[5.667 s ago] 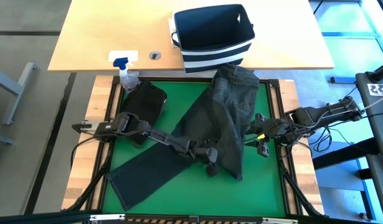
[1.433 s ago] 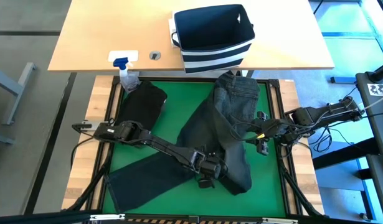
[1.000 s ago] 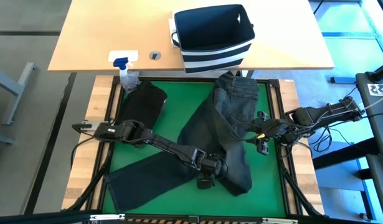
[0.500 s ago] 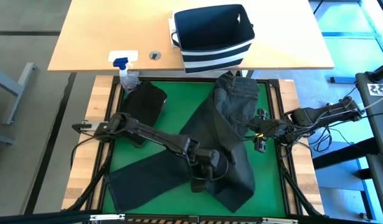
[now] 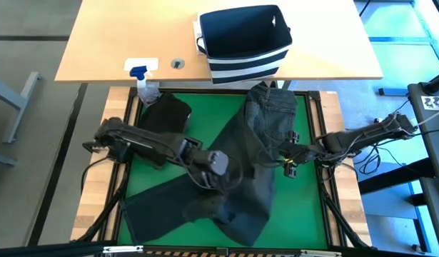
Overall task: Fold Laundry from Bin
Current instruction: Fold the blue pants
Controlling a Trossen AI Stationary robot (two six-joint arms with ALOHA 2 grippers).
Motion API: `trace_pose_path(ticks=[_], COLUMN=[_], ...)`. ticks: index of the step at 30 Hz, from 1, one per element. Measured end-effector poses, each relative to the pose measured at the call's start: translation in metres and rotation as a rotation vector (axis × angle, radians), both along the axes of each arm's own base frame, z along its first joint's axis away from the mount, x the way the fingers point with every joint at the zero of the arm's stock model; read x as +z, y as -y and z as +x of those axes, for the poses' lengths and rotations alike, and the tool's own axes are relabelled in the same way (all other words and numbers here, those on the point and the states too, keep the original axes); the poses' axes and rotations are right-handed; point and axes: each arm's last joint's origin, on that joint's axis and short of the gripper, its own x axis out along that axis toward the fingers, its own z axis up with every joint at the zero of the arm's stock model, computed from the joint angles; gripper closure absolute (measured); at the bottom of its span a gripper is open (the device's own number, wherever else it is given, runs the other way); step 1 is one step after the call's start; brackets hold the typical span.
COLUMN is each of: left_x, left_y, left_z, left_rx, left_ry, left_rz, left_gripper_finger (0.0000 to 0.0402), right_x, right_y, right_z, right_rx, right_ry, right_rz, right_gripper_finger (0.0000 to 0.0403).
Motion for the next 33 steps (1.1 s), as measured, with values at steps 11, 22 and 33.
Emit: trace_pose_path(ticks=[11,22,33], left_x=[0.005,0.01,0.007], left_y=[0.023,0.051,0.062], left_z=[-0.072,-0.114,-0.12], left_rx=[0.083,0.207,0.305], left_ry=[-0.588,-0.836,-0.793], left_rz=[0.047,0.142,0.23], left_gripper_finger=[0.0392,0.0391,0.039], right_x=[-0.021,-0.024,-0.047], right_y=[-0.004,0.021,0.089], right_z=[0.019,0.041,0.061], right_rx=[-0.053,-0.175,-0.16], right_ry=[0.003,0.04,-0.03], right_rz=[-0.034,-0.054,0.043], right_gripper_finger=[0.0162,0.0162,0.0162])
